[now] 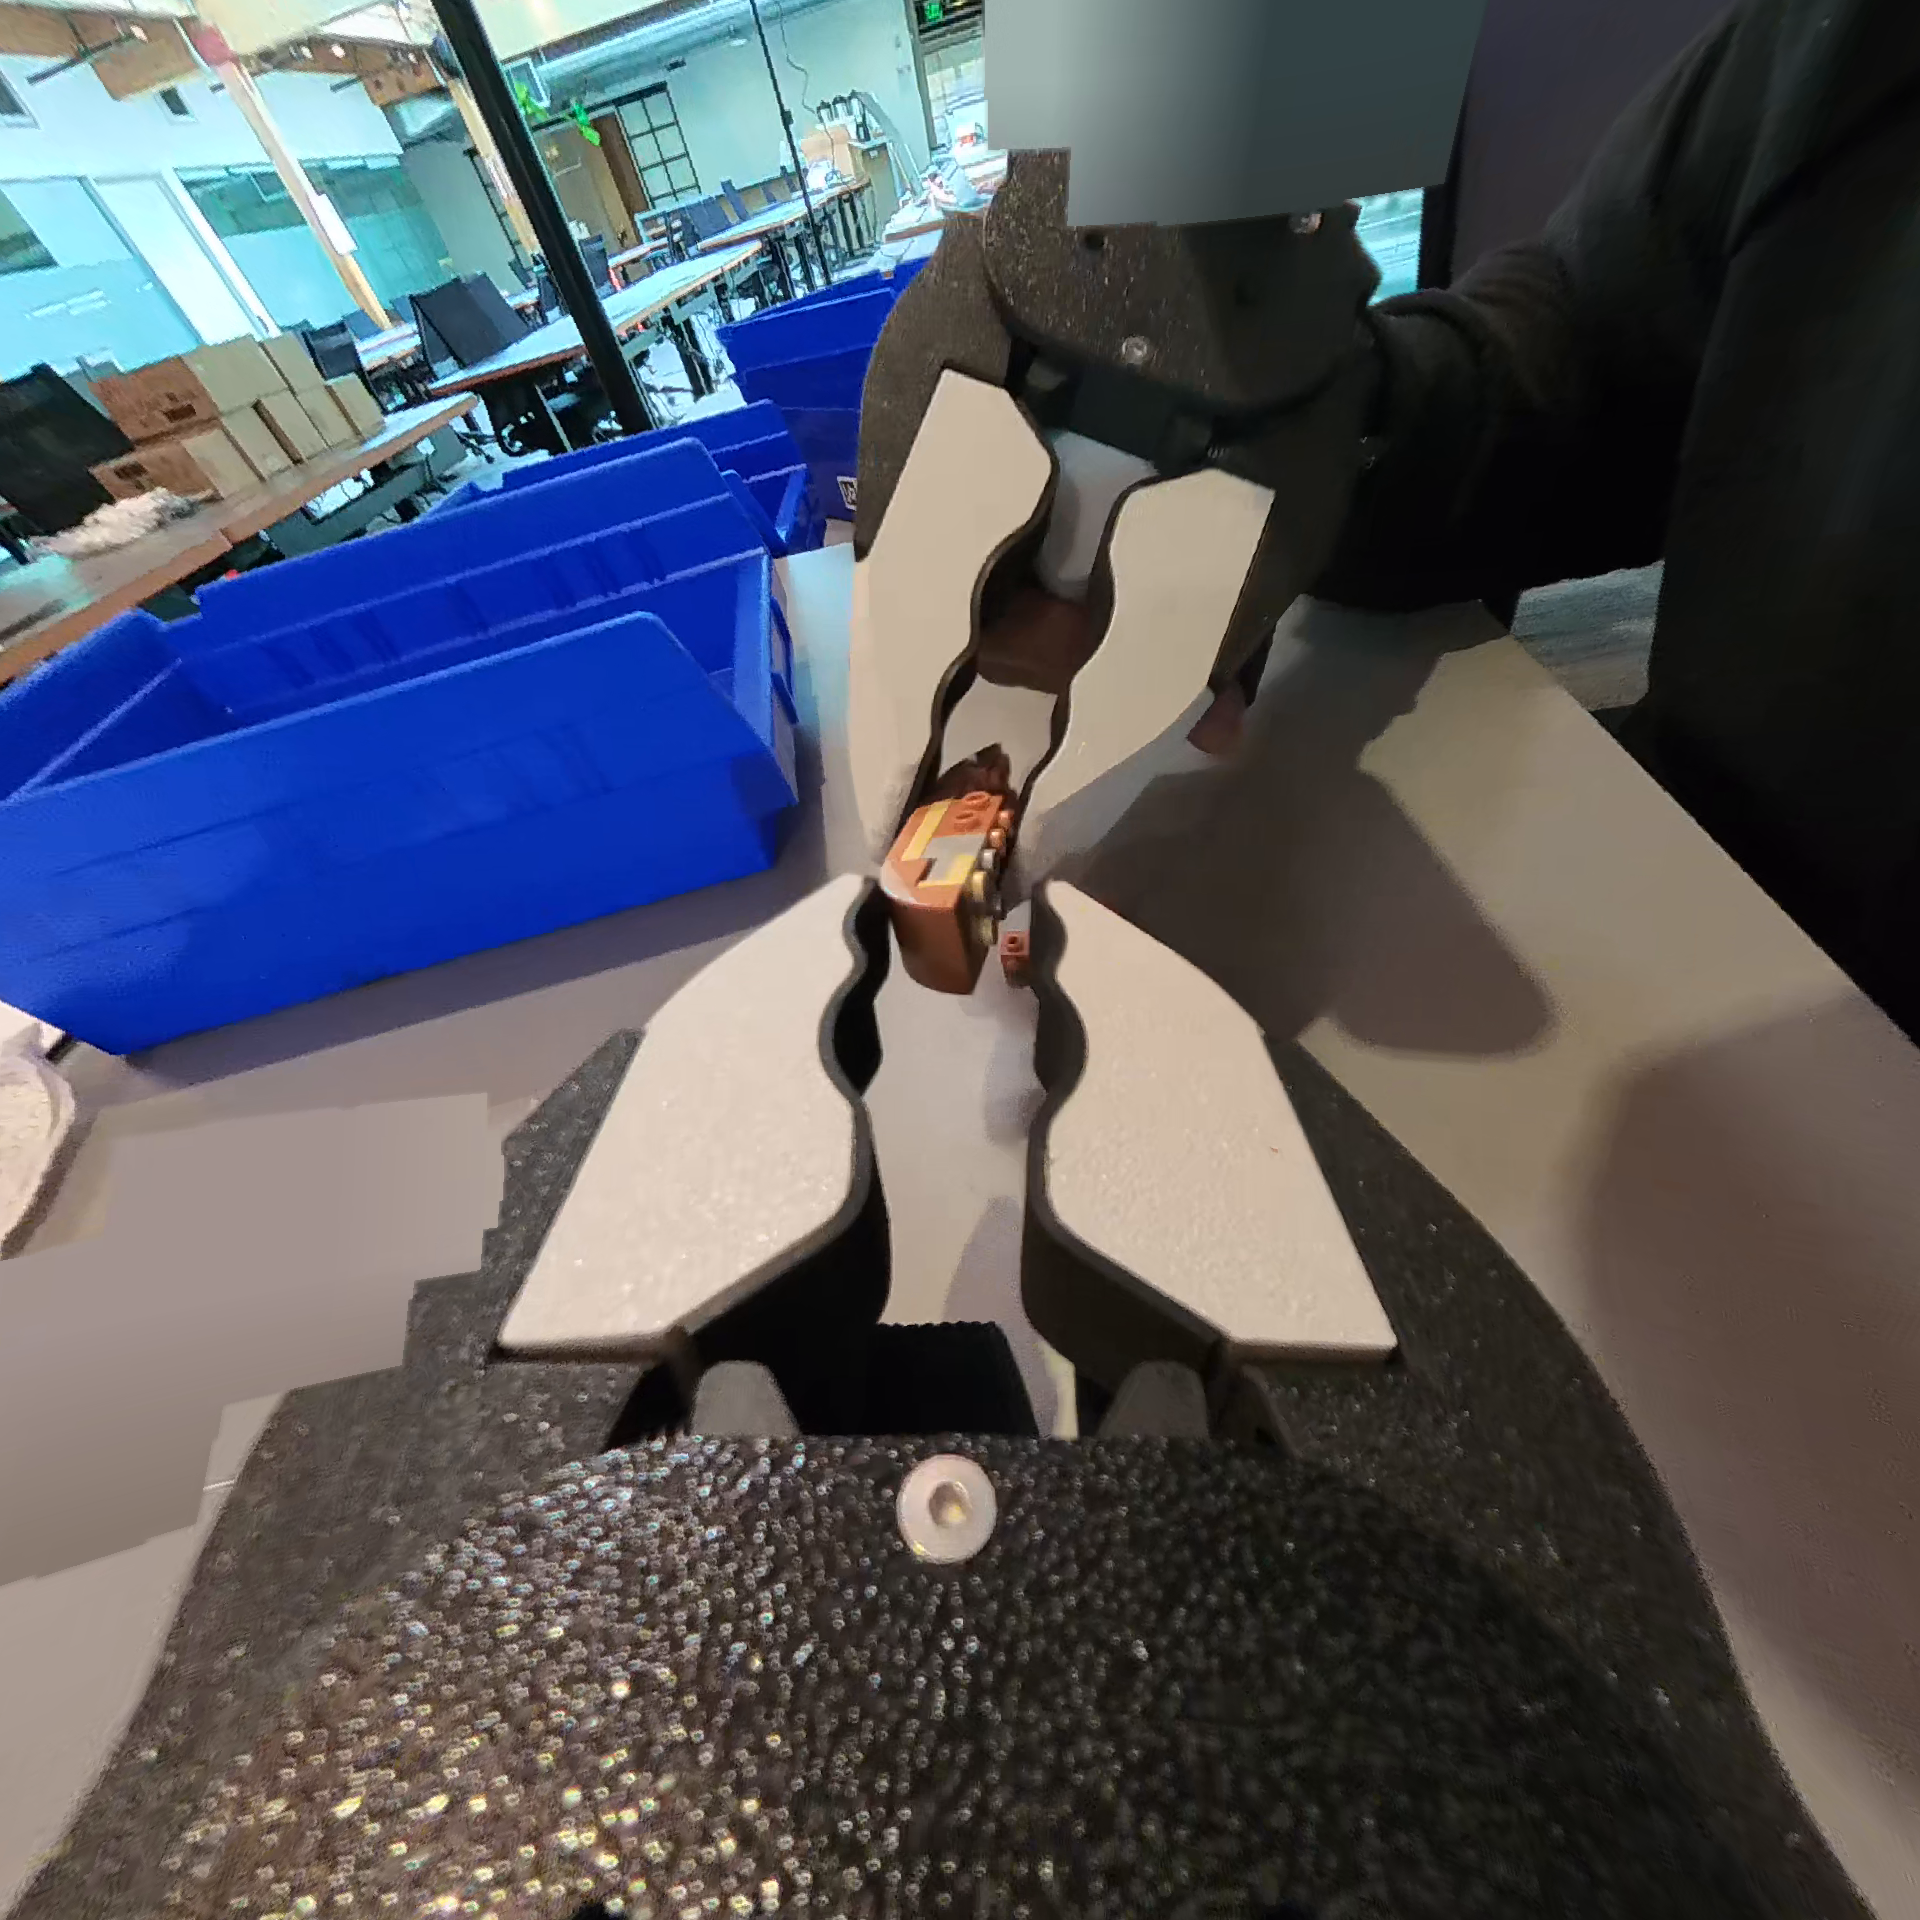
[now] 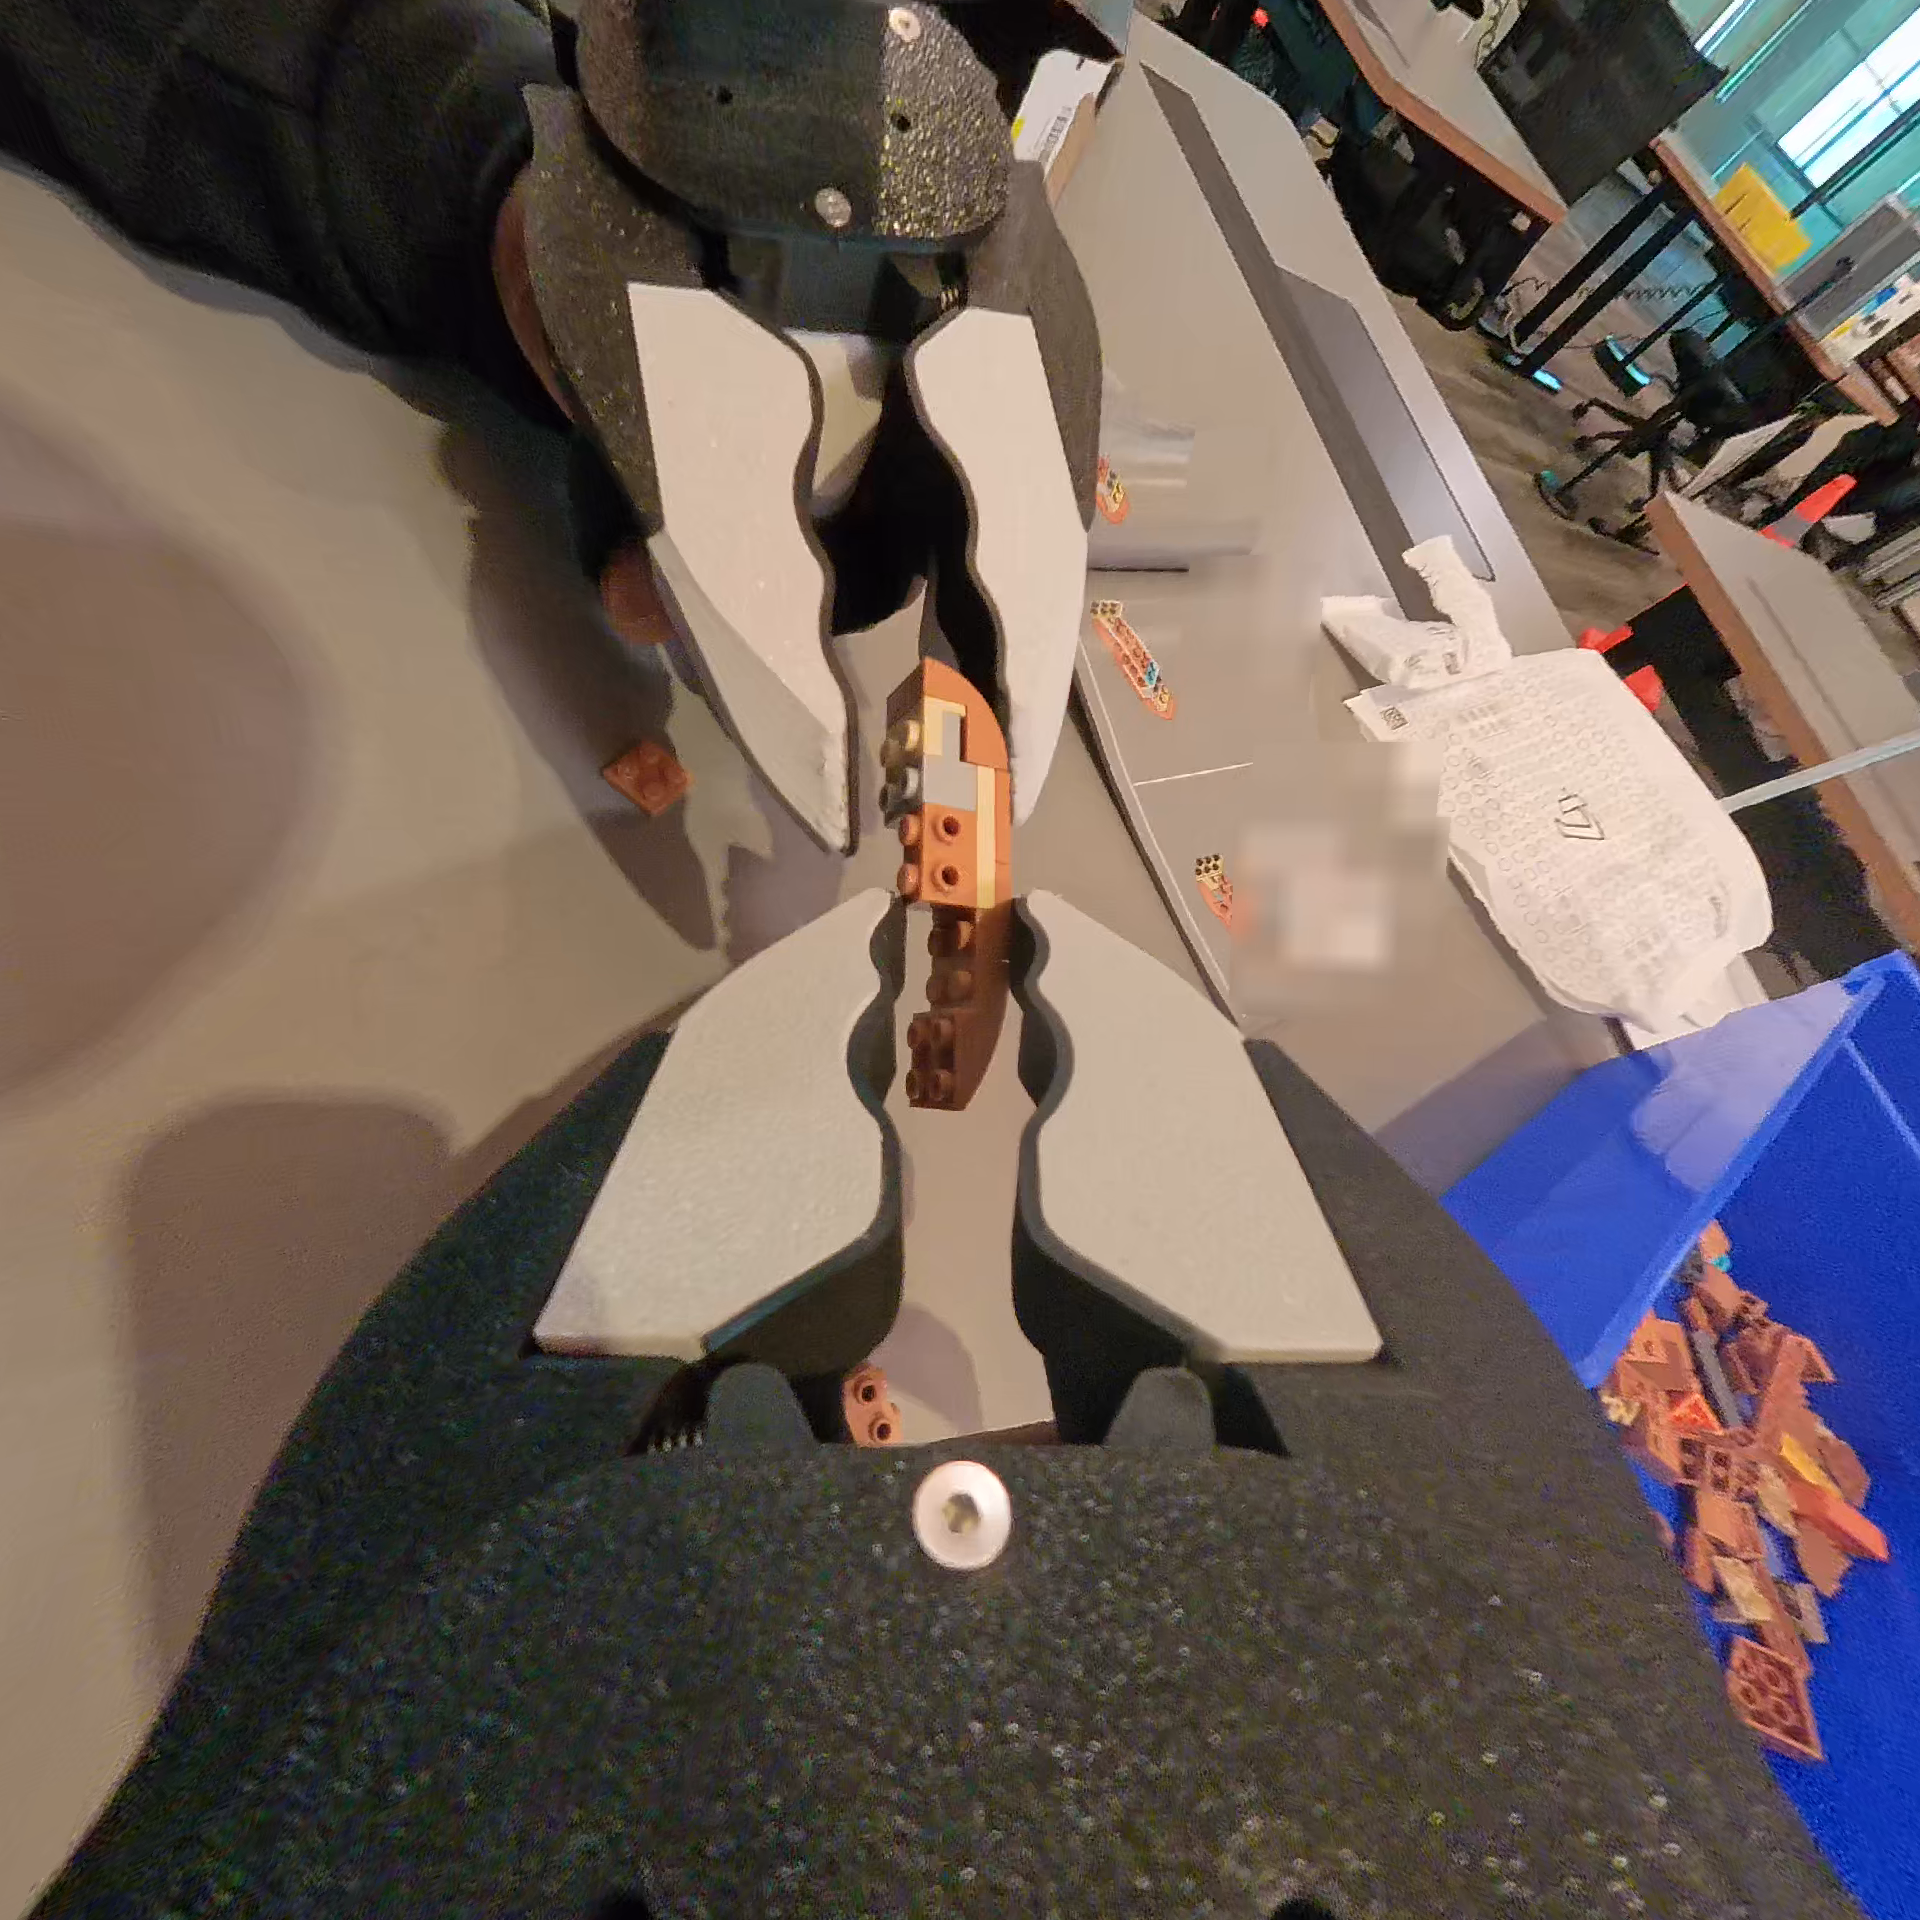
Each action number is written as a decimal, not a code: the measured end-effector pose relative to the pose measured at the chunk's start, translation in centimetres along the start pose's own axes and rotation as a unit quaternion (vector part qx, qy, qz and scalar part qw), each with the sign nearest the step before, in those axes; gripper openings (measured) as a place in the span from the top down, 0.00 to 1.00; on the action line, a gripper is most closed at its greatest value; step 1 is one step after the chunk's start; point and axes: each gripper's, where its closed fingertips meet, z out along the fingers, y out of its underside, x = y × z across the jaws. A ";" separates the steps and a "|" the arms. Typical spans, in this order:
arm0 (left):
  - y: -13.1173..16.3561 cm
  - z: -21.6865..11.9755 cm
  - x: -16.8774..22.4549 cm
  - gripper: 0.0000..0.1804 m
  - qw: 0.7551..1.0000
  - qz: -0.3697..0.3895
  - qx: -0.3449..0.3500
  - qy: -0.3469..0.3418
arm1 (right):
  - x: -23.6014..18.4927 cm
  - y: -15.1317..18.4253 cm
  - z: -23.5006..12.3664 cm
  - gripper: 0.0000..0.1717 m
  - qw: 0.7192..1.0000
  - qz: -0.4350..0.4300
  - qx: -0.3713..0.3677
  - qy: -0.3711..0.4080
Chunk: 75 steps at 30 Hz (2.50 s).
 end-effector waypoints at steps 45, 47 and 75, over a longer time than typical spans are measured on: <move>-0.7 -0.4 0.0 0.79 0.999 -0.027 0.026 0.012 | 0.2 -2.2 -1.1 0.89 0.994 -0.053 0.088 0.024; -0.9 -0.5 0.1 0.77 0.994 -0.099 0.027 0.041 | 0.9 -2.1 -1.2 0.89 0.990 -0.096 0.083 0.068; -2.5 -0.8 0.2 0.90 0.988 -0.128 0.076 0.048 | 0.4 -4.0 -2.1 0.82 0.986 -0.044 0.160 0.030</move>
